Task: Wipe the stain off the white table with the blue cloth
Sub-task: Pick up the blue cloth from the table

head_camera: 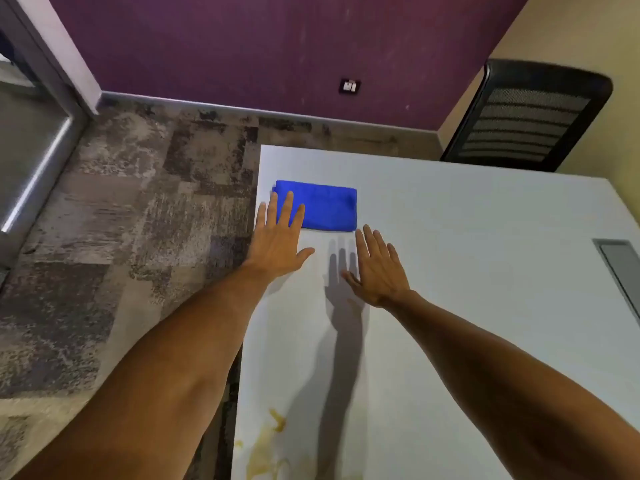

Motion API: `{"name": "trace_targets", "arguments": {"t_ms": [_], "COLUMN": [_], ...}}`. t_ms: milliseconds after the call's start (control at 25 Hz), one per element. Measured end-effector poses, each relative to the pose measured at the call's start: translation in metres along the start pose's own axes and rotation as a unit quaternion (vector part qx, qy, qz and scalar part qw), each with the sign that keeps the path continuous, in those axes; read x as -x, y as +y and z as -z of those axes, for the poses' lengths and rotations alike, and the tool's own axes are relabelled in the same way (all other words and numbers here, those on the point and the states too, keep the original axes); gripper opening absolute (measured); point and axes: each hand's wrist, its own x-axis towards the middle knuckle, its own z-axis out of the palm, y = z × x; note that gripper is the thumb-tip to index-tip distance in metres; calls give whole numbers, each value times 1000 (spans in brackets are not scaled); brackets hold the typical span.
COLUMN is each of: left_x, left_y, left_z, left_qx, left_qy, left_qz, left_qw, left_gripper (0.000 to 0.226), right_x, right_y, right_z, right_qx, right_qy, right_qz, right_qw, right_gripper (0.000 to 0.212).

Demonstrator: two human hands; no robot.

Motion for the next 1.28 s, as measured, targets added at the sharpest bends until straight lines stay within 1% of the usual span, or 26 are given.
{"name": "trace_targets", "arguments": {"t_ms": [40, 120, 320, 400, 520, 640, 760, 800, 920, 1040, 1120, 1200, 1280], "left_x": [-6, -17, -39, -46, -52, -62, -75, -76, -63, -37, -21, -5, 7], "left_y": [1, 3, 5, 5, 5, 8, 7, 7, 14, 27, 30, 30, 31], "left_z": [-6, -20, -50, -61, -77, -72, -54, -48, -35, -24, -18, -10, 4], "left_qx": [-7, 2, 24, 32, 72, 51, 15, 13, 6, 7, 35, 58, 84], "left_qy": [-10, -7, -25, -44, -75, -64, -52, -56, -82, -102, -84, -40, -12], "left_qz": [-4, -9, -17, -15, 11, 21, -3, -5, -1, -15, -14, -18, -20], "left_qw": [1000, 1000, 999, 998, 995, 996, 999, 998, 997, 995, 996, 997, 996], "left_gripper": [94, 94, 97, 92, 79, 67, 45, 41, 35, 30, 28, 27, 27], "right_x": [-3, -8, -11, -7, -2, -5, -5, -6, -8, -1, 10, 26, 38], "right_y": [2, 9, 11, 5, -2, -3, 0, 0, -1, -2, -1, 1, 2], "right_z": [-7, -23, -67, -87, -106, -106, -104, -103, -94, -77, -68, -60, -52], "right_qx": [-6, -34, -87, -91, -72, -56, -49, -54, -72, -95, -141, -195, -233], "right_qy": [-6, -9, -20, -23, 22, 16, 1, -11, -43, -69, -69, -55, -33], "right_qz": [-13, -37, -44, -55, -67, -70, -65, -64, -64, -69, -58, -54, -63], "right_qw": [1000, 999, 995, 994, 995, 996, 997, 996, 994, 991, 986, 978, 970], "right_gripper": [87, 86, 83, 81, 74, 74, 74, 74, 74, 79, 88, 97, 98]}}
